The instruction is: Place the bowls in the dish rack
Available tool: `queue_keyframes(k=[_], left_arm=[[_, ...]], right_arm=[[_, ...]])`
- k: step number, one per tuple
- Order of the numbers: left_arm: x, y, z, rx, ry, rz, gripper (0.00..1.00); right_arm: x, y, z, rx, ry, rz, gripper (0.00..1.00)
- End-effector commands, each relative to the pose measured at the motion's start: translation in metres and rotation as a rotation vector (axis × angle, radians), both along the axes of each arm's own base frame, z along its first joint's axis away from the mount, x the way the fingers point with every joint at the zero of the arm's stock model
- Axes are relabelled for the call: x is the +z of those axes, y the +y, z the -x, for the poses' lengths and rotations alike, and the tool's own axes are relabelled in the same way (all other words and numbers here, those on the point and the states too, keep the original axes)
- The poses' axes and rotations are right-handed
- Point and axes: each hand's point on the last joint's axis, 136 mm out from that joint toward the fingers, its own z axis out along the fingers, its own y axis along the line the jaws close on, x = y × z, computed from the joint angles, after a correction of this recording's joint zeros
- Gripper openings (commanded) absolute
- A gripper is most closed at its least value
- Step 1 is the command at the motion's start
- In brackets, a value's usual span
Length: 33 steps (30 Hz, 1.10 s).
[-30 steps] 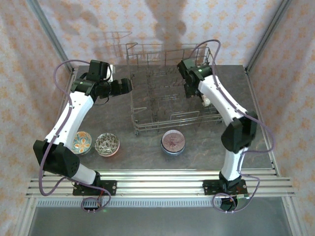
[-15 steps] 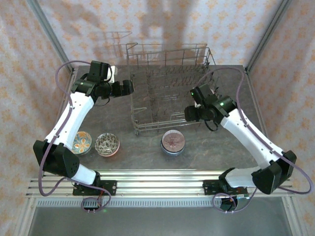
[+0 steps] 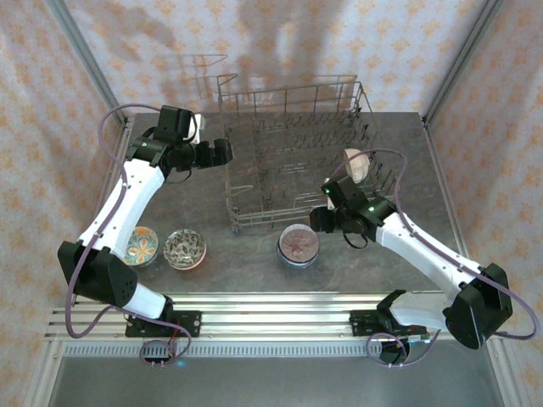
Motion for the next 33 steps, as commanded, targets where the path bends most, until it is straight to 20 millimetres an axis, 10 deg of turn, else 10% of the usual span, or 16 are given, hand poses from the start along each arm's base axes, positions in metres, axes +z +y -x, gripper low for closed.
queue_keyframes(k=[1,13,33], left_arm=[[0.014,0.005,0.001,0.028,-0.031,-0.027,0.99],[0.016,0.007,0.002,0.037,-0.032,-0.034,0.99],[-0.008,-0.025,-0.026,-0.049,0.031,-0.003,0.96]], right_arm=[[-0.030,0.011,0.017,0.045,0.100,-0.017,0.48],[0.009,-0.004,0.019,0.034,-0.060,-0.048,0.47],[-0.020,-0.014,0.030,-0.045,-0.001,-0.056,0.42]])
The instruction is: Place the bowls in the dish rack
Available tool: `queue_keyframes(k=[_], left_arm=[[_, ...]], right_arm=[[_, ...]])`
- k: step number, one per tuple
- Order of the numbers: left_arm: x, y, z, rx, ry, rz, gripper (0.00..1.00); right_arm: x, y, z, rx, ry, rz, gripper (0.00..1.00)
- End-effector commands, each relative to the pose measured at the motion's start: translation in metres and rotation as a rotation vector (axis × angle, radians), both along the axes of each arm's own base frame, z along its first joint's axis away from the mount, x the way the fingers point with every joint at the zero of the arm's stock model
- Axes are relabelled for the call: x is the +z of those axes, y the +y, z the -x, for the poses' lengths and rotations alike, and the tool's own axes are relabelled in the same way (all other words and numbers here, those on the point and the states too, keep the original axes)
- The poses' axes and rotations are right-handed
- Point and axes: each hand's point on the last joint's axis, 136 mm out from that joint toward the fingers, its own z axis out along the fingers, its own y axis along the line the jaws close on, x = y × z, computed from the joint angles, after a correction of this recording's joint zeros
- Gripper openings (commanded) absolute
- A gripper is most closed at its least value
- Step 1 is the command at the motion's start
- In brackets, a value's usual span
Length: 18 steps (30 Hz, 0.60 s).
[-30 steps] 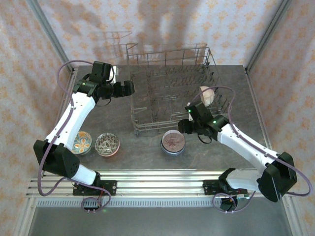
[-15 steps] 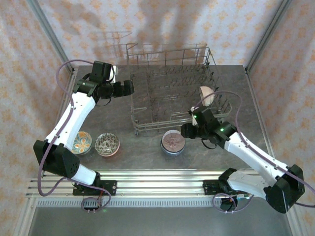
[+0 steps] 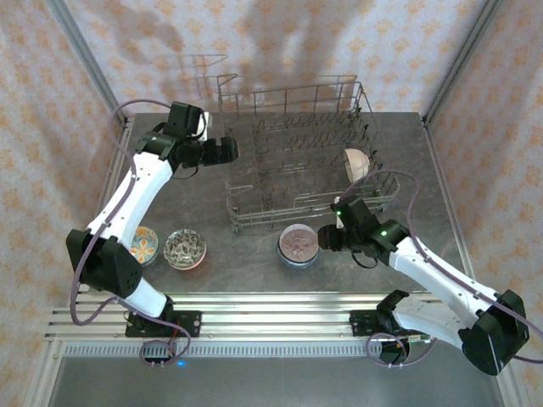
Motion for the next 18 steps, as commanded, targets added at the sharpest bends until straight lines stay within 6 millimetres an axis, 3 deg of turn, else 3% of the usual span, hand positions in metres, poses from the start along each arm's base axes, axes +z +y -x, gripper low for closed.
queue_keyframes(k=[1,5,12,17,18], left_arm=[[0.002,-0.013,-0.011,-0.035,0.008,0.020,0.92],[-0.004,-0.022,-0.025,-0.065,0.037,0.032,0.78],[-0.005,-0.031,-0.048,-0.080,0.043,0.041,0.43],[0.003,-0.033,-0.064,-0.087,0.023,0.028,0.30],[-0.008,-0.034,-0.071,-0.086,0.050,0.021,0.28]], right_arm=[[0.005,0.007,-0.012,-0.026,-0.027,-0.018,0.42],[0.007,0.010,-0.018,-0.036,-0.036,-0.024,0.42],[0.009,0.011,-0.023,-0.069,-0.053,-0.047,0.40],[0.006,0.009,-0.022,-0.079,-0.045,-0.042,0.40],[0.006,0.008,-0.022,-0.085,-0.044,-0.041,0.40]])
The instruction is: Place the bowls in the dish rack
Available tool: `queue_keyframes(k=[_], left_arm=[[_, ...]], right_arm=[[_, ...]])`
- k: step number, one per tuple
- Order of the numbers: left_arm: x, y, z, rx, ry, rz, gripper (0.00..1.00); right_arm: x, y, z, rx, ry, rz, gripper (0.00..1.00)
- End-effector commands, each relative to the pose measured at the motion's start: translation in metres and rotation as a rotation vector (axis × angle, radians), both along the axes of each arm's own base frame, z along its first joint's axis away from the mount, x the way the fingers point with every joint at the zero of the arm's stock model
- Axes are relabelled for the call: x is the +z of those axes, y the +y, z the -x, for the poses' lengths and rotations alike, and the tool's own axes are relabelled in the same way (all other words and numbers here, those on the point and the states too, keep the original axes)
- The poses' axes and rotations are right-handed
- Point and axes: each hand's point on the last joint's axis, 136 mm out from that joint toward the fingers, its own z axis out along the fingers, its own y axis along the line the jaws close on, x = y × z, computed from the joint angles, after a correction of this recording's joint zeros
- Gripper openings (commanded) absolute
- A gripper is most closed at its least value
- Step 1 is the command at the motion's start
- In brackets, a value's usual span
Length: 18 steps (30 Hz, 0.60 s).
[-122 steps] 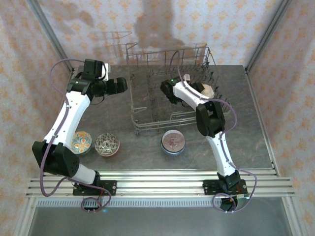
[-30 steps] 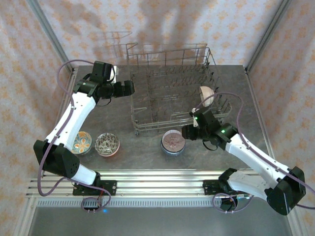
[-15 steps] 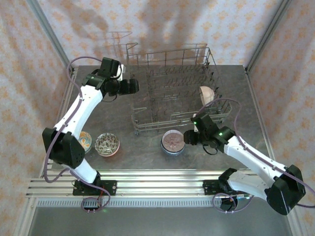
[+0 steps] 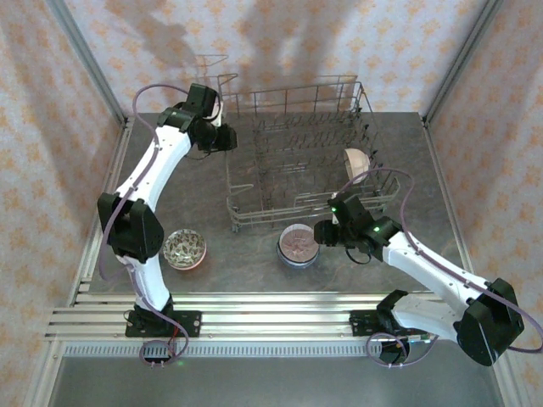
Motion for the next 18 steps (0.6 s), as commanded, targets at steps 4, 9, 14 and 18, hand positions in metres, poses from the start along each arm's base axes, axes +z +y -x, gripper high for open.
queue_keyframes(k=[4,9,14,18], left_arm=[[0.010,-0.016,-0.032,-0.042,-0.050,0.010,0.22],[0.007,-0.011,-0.044,-0.035,-0.049,-0.028,0.19],[0.007,-0.011,-0.046,-0.022,-0.046,-0.015,0.20],[0.011,-0.010,-0.042,-0.010,-0.053,-0.006,0.29]], right_arm=[[0.010,-0.002,-0.006,-0.043,-0.040,-0.009,0.40],[0.015,-0.003,-0.004,-0.041,-0.047,-0.018,0.40],[0.014,-0.005,0.001,-0.034,-0.037,-0.016,0.41],[0.011,-0.006,0.004,-0.028,-0.025,-0.009,0.41]])
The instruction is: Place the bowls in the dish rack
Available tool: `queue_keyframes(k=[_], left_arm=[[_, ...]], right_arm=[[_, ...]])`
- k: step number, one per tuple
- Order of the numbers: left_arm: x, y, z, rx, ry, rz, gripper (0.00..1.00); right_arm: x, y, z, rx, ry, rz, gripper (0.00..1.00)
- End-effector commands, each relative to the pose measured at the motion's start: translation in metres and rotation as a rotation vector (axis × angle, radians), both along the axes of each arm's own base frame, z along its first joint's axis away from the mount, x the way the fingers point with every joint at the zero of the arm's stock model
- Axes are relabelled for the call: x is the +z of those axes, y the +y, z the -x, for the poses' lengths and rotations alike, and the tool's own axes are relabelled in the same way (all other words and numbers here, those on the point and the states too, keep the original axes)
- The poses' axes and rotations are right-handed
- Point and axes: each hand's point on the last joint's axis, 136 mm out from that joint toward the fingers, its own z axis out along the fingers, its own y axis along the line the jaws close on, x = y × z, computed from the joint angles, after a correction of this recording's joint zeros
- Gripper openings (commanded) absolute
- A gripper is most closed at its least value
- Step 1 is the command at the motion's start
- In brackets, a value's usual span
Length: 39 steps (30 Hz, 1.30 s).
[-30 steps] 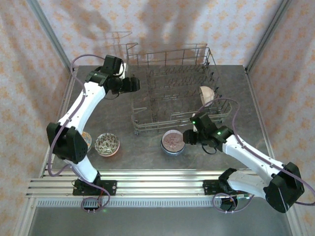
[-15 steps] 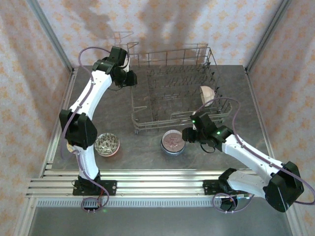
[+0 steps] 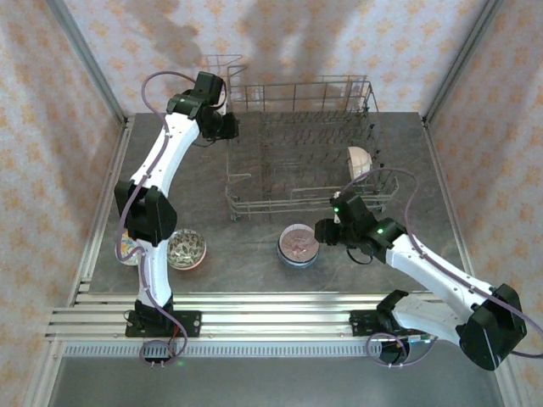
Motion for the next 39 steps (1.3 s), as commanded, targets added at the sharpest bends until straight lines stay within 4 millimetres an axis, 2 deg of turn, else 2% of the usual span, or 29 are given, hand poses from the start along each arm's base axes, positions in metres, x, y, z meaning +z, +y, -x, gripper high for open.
queue_keyframes(k=[1,8,12,14,24,33,39], left_arm=[[0.013,-0.009,0.001,-0.022,-0.038,0.036,0.32],[0.039,-0.006,0.015,-0.025,-0.090,0.049,0.60],[0.046,-0.004,0.025,-0.030,-0.097,0.045,0.69],[0.056,-0.002,0.033,-0.034,-0.117,0.045,0.71],[0.047,0.008,0.066,-0.032,-0.100,0.026,0.75],[0.044,0.011,0.078,-0.022,-0.098,0.029,0.76],[0.044,0.014,0.082,-0.018,-0.101,0.022,0.77]], right_arm=[[0.002,-0.005,0.005,-0.012,-0.003,0.016,0.41],[-0.006,-0.003,0.010,0.005,0.004,0.024,0.41],[-0.012,0.003,0.015,0.045,-0.001,0.061,0.41],[-0.016,0.005,0.015,0.043,-0.003,0.066,0.41],[-0.029,0.010,0.007,0.024,-0.011,0.073,0.41],[-0.038,0.020,0.000,0.046,0.004,0.075,0.38],[-0.039,0.024,-0.002,0.051,0.002,0.062,0.30]])
